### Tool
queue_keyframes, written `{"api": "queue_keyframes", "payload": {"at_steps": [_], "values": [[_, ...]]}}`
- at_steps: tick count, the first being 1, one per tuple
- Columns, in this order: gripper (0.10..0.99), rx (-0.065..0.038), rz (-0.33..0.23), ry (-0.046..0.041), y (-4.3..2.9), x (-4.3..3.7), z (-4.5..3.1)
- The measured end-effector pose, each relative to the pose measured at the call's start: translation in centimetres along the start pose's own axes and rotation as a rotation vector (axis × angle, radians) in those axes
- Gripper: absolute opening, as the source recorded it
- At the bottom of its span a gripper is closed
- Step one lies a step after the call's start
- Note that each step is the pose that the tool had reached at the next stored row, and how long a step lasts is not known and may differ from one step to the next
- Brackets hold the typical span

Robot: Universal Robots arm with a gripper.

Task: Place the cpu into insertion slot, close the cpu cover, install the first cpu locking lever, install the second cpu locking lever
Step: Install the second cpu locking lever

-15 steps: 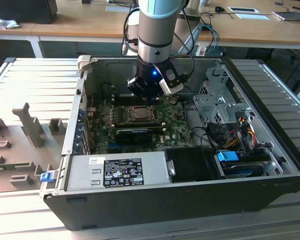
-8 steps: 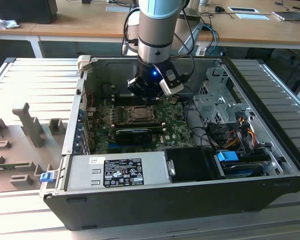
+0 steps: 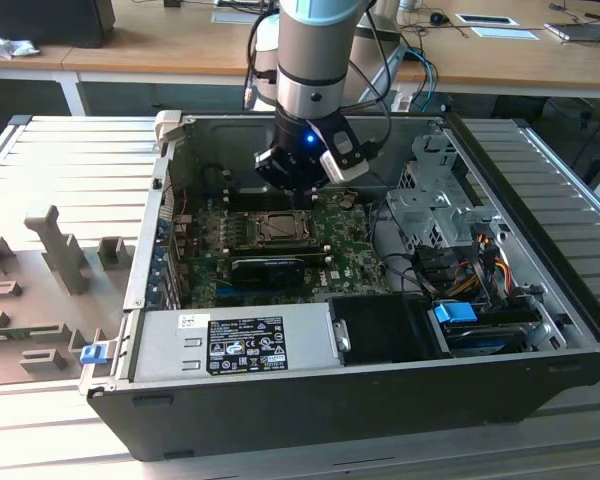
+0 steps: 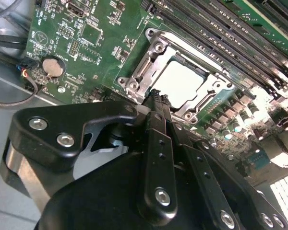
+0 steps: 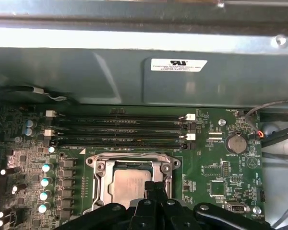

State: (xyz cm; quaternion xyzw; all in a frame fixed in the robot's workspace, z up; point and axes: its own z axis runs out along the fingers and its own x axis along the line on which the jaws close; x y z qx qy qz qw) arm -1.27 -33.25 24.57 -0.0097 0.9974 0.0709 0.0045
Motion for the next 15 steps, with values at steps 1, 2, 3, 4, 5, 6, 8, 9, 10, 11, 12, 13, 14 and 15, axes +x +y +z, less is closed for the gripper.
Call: {"api": "queue_keyframes", "payload": {"at_steps": [1,2,3,4,5,6,8,9,10,11,12,13,14,15], "values": [[0.106,0.000,0.000,0.0000,0.03,0.00,-0.19],[0.106,0.000,0.000,0.0000,0.04,0.00,-0.28],[0.106,0.000,0.000,0.0000,0.05,-0.01,-0.45],[0.106,0.000,0.000,0.0000,0.09,-0.01,-0.76],[0.106,0.000,0.000,0.0000,0.15,-0.01,-1.17],[0.106,0.000,0.000,0.0000,0.16,-0.01,-1.33],[0.106,0.000,0.000,-0.0001,0.05,-0.02,-1.41],[0.106,0.000,0.000,-0.0001,-0.07,-0.01,-1.44],[0.106,0.000,0.000,-0.0001,-0.20,-0.01,-1.45],[0.106,0.000,0.000,-0.0001,-0.31,-0.01,-1.47],[0.106,0.000,0.000,-0.0001,-0.42,0.00,-1.48],[0.106,0.000,0.000,-0.0001,-0.55,0.00,-1.50],[0.106,0.000,0.000,-0.0001,-0.63,0.00,-1.52],[0.106,0.000,0.000,-0.0001,-0.73,0.00,-1.53]]}}
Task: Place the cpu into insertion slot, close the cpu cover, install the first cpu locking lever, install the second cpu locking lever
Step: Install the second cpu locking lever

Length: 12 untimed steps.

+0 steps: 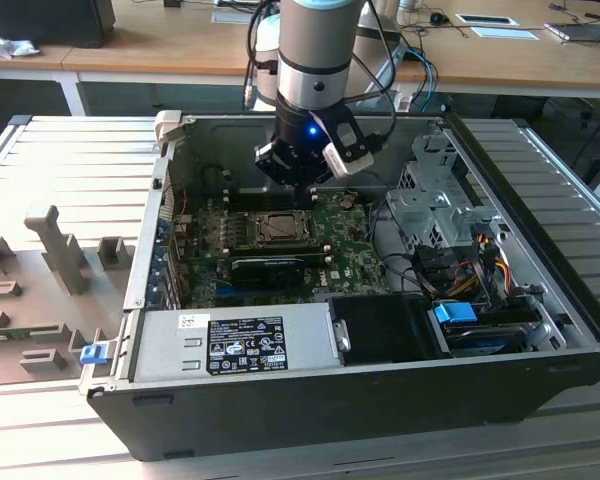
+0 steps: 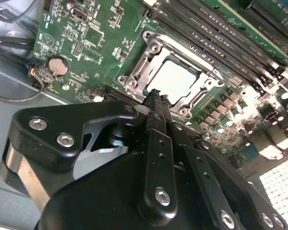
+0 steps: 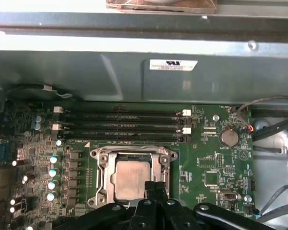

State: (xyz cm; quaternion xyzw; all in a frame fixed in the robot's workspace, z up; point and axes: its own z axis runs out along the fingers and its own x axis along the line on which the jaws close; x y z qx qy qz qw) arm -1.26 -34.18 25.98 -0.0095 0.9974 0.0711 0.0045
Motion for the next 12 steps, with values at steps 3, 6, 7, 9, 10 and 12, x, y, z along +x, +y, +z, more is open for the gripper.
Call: {"api": "queue_keyframes", "payload": {"at_steps": [3,6,7,9,10,12], "values": [[0.106,0.000,0.000,0.0000,-0.31,0.01,-0.05],[0.106,0.000,0.000,0.0000,-1.00,0.02,-0.14],[0.106,0.000,0.000,0.0000,-1.33,0.03,-0.17],[0.106,0.000,0.000,0.0001,-2.09,0.04,-0.25],[0.106,0.000,0.000,0.0001,-2.43,0.05,-0.25],[0.106,0.000,0.000,0.0007,-2.94,0.05,-0.13]]}}
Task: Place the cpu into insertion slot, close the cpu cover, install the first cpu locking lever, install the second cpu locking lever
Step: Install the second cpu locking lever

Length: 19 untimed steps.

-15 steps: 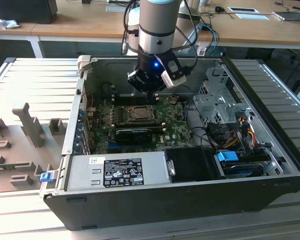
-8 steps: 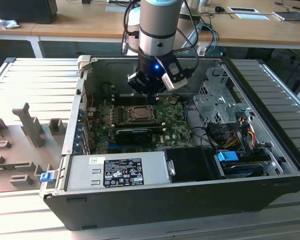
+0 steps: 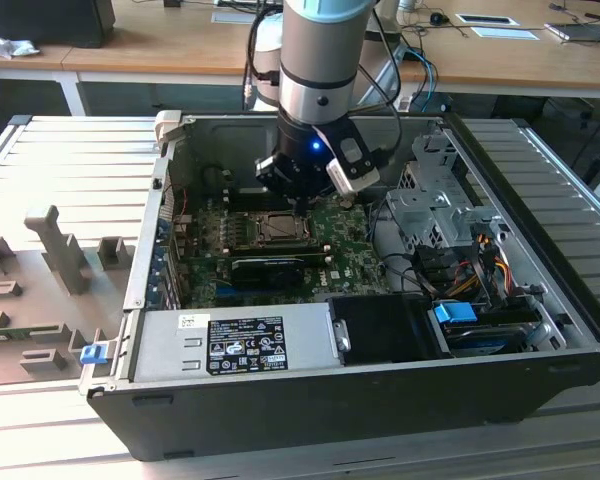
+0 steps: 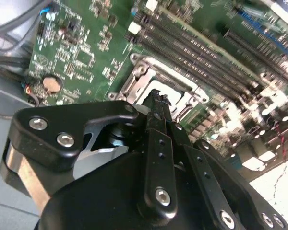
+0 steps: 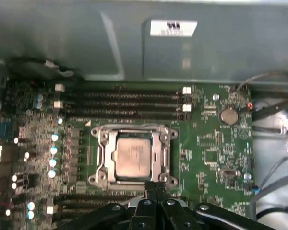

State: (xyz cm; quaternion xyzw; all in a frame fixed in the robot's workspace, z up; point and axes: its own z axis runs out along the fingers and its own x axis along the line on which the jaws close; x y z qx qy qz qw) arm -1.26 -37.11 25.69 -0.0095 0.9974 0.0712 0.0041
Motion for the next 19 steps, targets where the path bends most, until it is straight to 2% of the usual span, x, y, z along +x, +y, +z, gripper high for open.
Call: {"api": "queue_keyframes", "payload": {"at_steps": [7,10,12,14,19], "values": [[0.106,-0.008,-0.019,0.0096,-1.00,0.13,0.66],[0.106,-0.019,-0.019,0.0095,-1.69,0.81,0.83],[0.106,-0.024,-0.020,0.0094,-1.86,1.50,0.95],[0.106,-0.028,-0.020,0.0093,-1.98,2.60,1.21],[0.106,-0.029,-0.022,0.0097,-2.13,4.57,2.08]]}}
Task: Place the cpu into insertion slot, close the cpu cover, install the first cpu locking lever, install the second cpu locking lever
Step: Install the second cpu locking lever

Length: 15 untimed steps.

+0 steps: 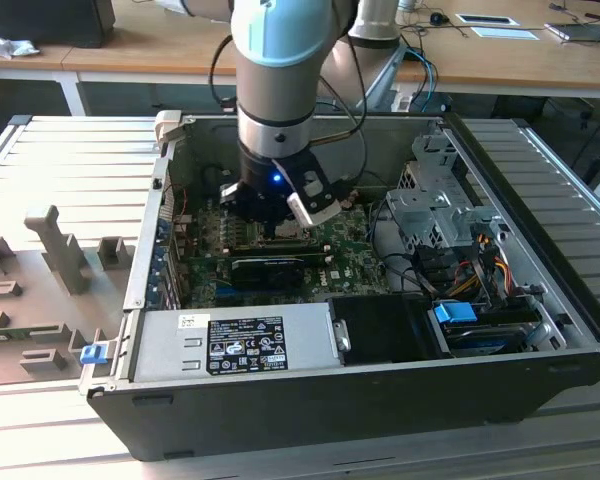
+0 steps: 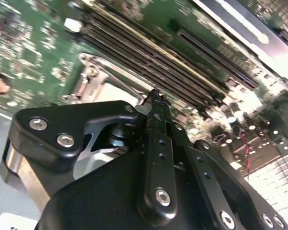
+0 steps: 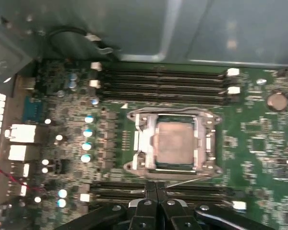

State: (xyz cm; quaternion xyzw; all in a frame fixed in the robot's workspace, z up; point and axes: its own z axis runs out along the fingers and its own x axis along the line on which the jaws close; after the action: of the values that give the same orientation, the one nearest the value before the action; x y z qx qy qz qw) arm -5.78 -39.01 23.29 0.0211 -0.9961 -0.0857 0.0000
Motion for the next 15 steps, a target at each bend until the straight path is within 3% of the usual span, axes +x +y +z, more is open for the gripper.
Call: {"api": "queue_keyframes", "payload": {"at_steps": [2,10,15], "values": [[0.106,0.000,0.000,-0.0001,-0.05,0.44,0.40],[0.106,-0.001,0.000,0.0000,-0.23,0.70,2.02],[0.106,-0.038,0.000,-0.0015,-0.73,0.90,2.10]]}}
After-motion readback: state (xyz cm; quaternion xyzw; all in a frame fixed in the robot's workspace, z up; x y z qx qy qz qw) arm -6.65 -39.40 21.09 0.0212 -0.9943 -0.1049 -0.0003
